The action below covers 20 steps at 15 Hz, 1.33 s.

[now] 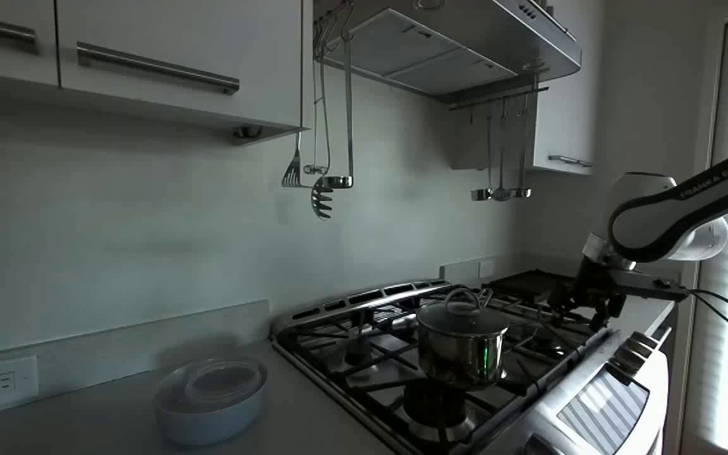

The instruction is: Remove the lid from the silver pot

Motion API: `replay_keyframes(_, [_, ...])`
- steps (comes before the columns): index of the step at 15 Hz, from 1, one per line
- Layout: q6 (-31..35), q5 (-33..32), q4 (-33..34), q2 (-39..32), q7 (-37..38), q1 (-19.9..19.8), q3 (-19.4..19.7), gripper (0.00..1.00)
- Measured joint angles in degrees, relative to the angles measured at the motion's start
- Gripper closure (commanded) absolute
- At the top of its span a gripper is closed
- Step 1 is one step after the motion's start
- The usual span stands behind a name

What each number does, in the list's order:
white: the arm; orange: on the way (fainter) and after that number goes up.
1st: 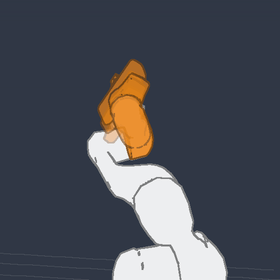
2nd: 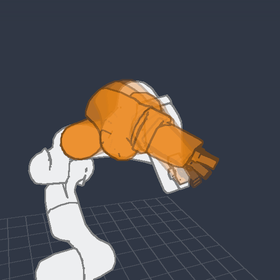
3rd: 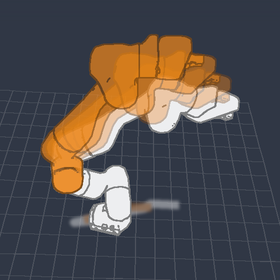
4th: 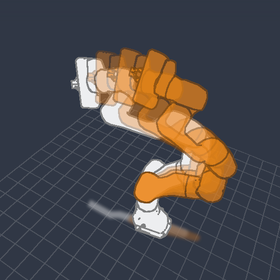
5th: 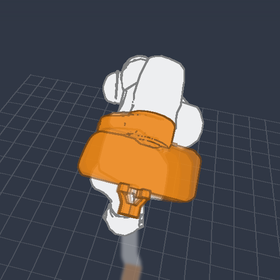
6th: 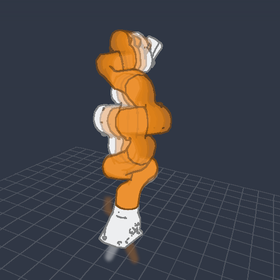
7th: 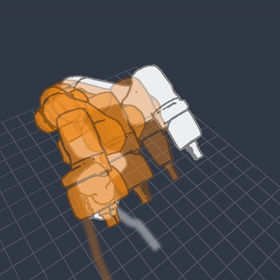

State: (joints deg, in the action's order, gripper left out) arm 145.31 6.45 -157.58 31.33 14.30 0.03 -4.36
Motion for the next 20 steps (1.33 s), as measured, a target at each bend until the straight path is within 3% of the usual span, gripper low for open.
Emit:
replay_keyframes(7, [0.0, 0.0, -0.4, -0.2, 0.0, 0.0, 0.0, 0.0])
replay_keyframes(10, [0.0, -0.2, 1.2, -0.2, -3.7, 1.3, 0.0, 0.0])
replay_keyframes(20, [0.0, 1.0, 13.8, -1.9, -23.6, 14.6, 0.4, 0.0])
